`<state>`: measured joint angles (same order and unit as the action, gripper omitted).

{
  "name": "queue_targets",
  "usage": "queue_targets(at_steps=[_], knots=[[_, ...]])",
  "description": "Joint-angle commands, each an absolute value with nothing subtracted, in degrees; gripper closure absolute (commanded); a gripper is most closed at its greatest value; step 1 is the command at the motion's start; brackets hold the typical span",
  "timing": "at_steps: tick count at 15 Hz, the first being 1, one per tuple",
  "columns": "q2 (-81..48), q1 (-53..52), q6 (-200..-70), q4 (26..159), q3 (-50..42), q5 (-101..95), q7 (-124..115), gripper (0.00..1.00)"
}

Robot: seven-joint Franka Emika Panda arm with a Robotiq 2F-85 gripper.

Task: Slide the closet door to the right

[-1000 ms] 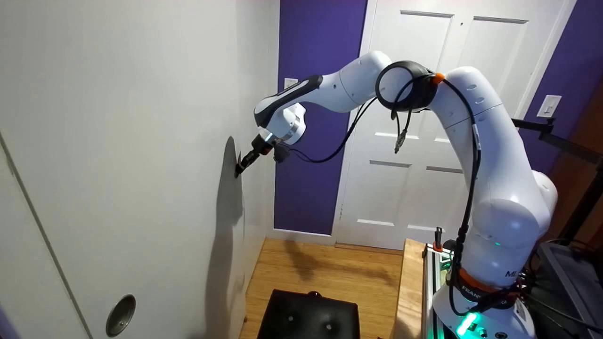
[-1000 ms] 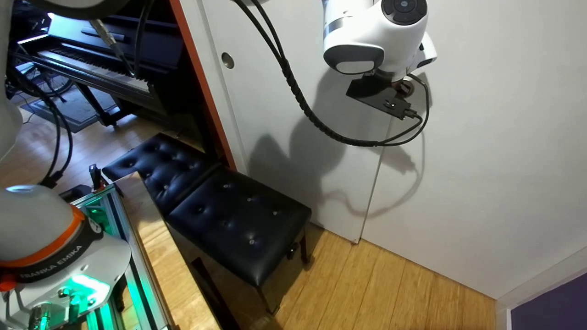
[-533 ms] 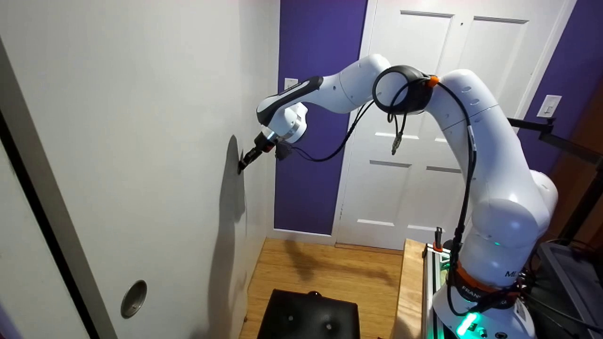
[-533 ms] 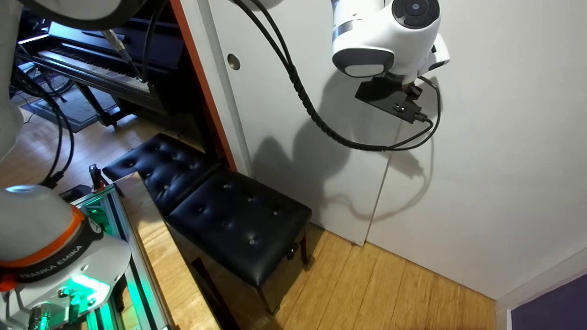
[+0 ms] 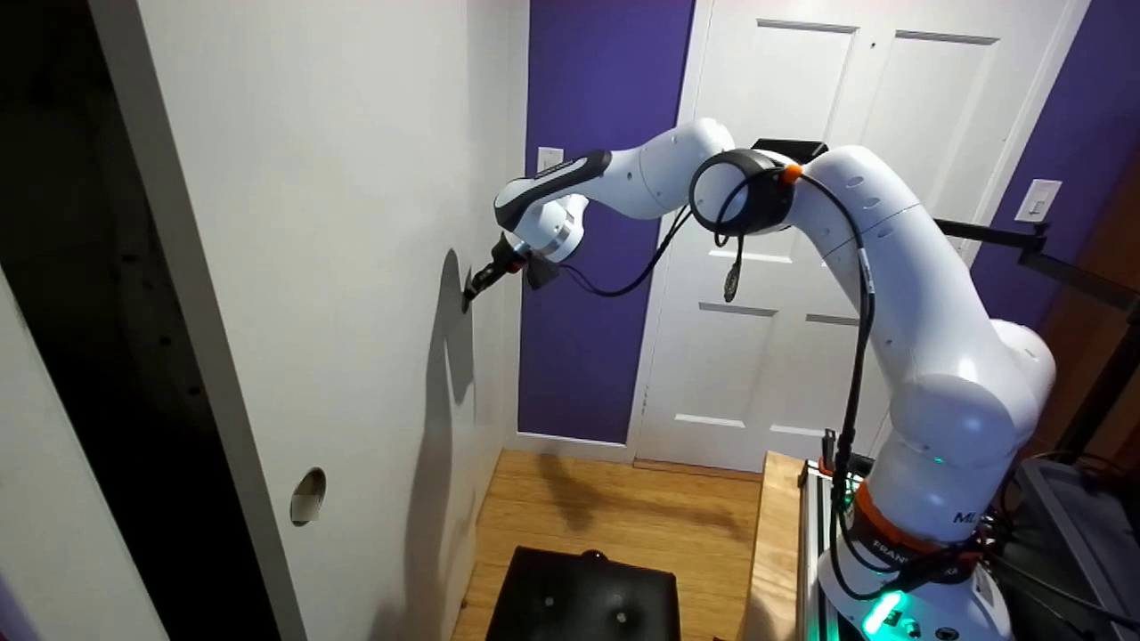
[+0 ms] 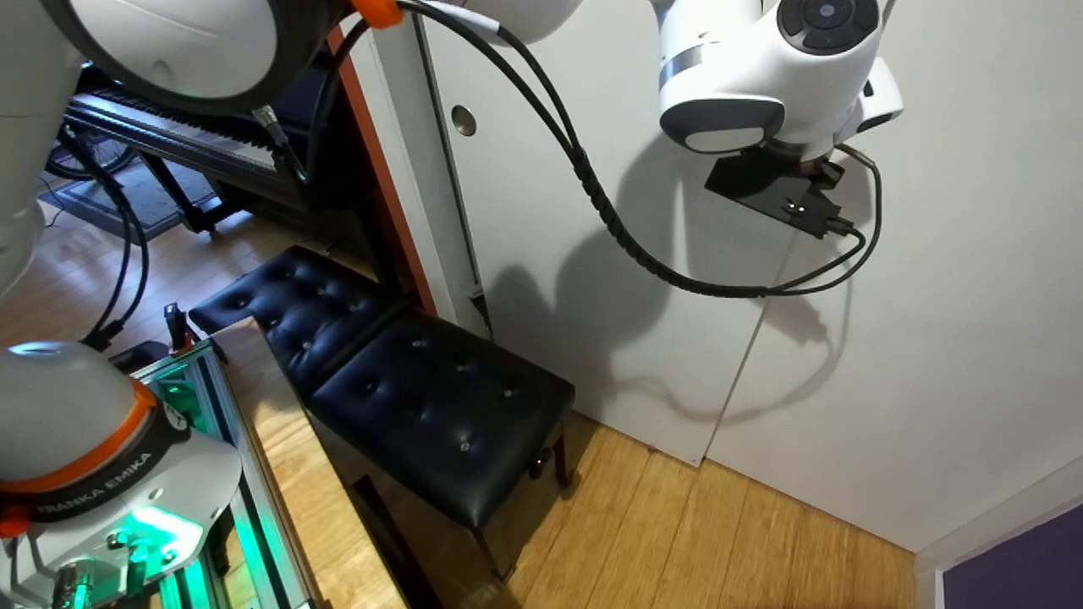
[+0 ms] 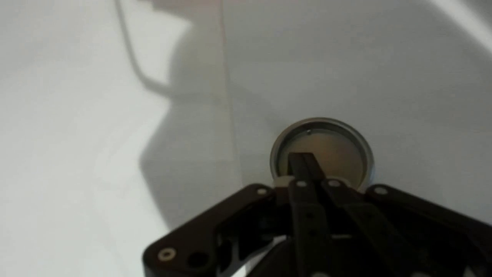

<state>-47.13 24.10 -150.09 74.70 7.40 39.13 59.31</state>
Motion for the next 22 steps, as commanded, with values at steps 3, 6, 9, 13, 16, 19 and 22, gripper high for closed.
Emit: queue_targets(at_steps=[3,6,9,13,16,19,22], knots=[[-54.9,25.7,-148.8,57.9,5.3,32.0,52.5,1.0],[-58.2,27.0,-147.0,51.6,5.3,27.3,47.8,1.0],[-61.8,28.0,-146.0,43.6,5.5,23.8,44.2,1.0],[-62.4,26.4,-142.9,40.6,-2.3,18.9,31.4,1.0],[-59.6,24.7,-138.8,42.9,-10.1,14.5,20.8,1.0],[-56.1,22.5,-130.2,47.1,-13.4,12.1,17.0,1.0],[-53.0,19.8,-123.0,52.2,-13.0,12.3,17.7,1.0]])
